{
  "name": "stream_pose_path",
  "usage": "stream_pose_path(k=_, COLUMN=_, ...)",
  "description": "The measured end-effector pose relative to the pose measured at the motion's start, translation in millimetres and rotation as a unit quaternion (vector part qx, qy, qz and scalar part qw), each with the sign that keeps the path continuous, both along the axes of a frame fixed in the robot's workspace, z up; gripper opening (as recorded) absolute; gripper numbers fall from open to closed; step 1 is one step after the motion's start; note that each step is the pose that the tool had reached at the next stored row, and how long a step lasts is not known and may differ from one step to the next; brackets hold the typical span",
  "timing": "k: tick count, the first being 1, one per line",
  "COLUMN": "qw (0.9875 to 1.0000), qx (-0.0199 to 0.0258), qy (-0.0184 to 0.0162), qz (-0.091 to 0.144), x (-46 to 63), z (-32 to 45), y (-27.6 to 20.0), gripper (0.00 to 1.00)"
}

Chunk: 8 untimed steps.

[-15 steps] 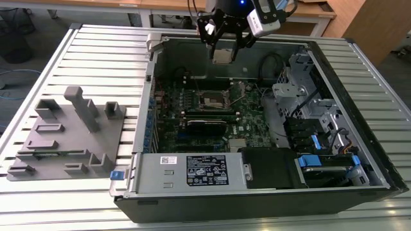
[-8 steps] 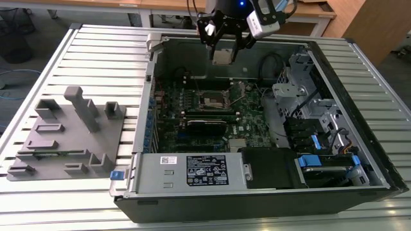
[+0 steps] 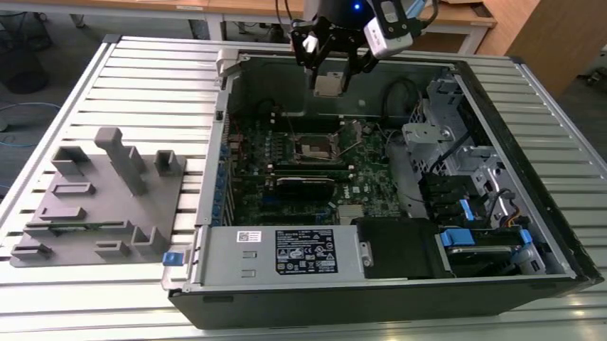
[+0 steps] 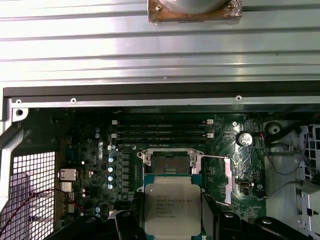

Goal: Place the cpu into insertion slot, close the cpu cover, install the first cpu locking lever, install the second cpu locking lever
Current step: 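Place the cpu into insertion slot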

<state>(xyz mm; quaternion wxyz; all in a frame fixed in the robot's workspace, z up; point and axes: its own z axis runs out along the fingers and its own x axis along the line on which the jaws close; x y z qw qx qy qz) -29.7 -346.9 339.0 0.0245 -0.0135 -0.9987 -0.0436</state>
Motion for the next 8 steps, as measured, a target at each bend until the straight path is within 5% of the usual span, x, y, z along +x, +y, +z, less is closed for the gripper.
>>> stream_pose_path(k=8, qw=1.0000, qx=0.0000, qy=0.0000, qz=0.000, x=0.0, z=-7.1, y=0.0, gripper=0.54)
